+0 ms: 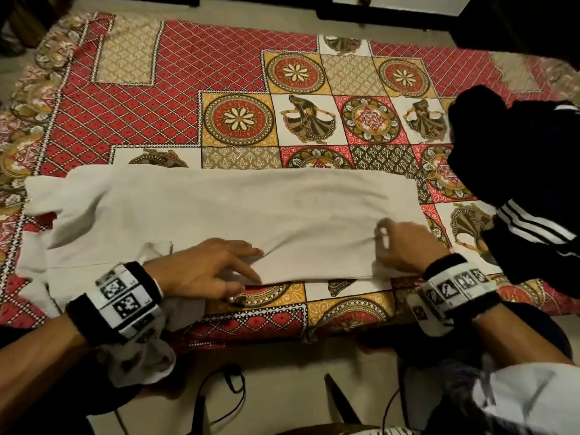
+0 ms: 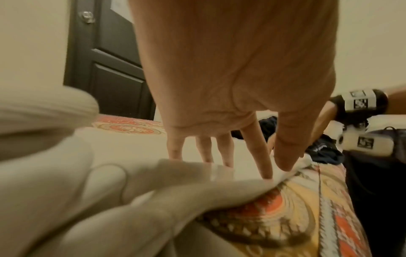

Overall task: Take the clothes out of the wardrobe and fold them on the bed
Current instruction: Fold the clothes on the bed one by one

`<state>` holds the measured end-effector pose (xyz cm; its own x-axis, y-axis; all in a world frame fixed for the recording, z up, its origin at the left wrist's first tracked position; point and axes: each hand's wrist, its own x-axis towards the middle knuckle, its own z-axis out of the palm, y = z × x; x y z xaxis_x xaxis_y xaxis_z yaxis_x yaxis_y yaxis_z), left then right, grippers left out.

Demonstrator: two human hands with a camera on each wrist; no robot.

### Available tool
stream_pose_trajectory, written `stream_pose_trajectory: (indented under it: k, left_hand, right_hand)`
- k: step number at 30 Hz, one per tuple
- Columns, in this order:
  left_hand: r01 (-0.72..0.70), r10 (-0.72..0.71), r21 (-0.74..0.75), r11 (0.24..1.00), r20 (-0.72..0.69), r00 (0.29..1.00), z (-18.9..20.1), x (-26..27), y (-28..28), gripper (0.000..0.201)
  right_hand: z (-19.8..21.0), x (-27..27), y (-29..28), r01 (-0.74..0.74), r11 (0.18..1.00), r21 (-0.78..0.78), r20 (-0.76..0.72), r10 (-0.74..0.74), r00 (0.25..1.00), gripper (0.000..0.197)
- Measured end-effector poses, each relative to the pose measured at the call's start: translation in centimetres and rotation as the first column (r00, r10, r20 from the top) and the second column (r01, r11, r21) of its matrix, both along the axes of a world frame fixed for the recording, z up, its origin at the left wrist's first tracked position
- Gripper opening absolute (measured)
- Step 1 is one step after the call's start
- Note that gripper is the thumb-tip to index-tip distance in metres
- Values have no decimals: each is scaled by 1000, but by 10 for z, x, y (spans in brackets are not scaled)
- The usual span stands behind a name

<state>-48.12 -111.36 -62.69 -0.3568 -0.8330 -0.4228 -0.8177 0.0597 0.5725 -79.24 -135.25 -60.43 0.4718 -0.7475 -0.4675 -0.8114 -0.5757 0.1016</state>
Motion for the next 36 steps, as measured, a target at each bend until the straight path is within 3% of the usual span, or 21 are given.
stream_pose_trajectory:
  k: [3,6,8,10,12,14,16,19,23,25,28,30,33,36]
  left_hand:
    - [-149,162,92,984,-147,976,15,17,-4,33]
    - [-276,294,145,950,-128,947,21,47,1,20]
    - [-335,338,182,924,15,941,27,77,6,10]
    - [-410,377,226,884,173,910,29,105,16,20]
    - [-485,437,280,829,217,873,27,124,24,29]
    - [-523,491,316,792,180,852,25,130,26,26]
    - [-511,499,318,799,123,858,24,129,27,17]
    - [-476,477,289,831,72,876,23,122,27,9]
    - [-484,502,288,826,14,865,30,124,30,6]
    - [-514,530,274,813,16,848,32,128,34,6]
    - [-517,532,281,808,26,846,34,131,39,5]
    - [-552,585,284,784,-42,810,39,139,43,12]
    - [-695,713,160,701,-157,684,54,155,49,21]
    - [-754,754,110,648,-235,614,57,164,57,21]
  right_hand:
    - [4,12,-20,19,994,-110,105,-8,994,69]
    - [-3,18,-17,23,998,-56,-202,-33,979,92]
    - [-5,23,-11,60,995,-76,-250,-77,965,83]
    - [-1,37,2,27,993,-118,-57,-34,998,57]
    - [3,58,34,-41,991,-124,243,70,968,43]
    - [10,86,78,-83,996,43,508,50,860,37]
    - [16,123,125,-127,936,328,650,-126,750,33]
    - [10,180,182,-159,827,540,680,-316,662,40]
    - [-2,232,219,-105,699,708,539,-438,719,78]
    - [0,244,226,-77,695,714,502,-432,749,82]
    - [2,252,237,-71,754,653,529,-386,756,60]
    - [8,253,243,-93,715,693,583,-479,656,48]
    - [38,240,243,-312,627,714,699,-613,368,21]
    - [84,211,222,-433,582,688,687,-714,132,20]
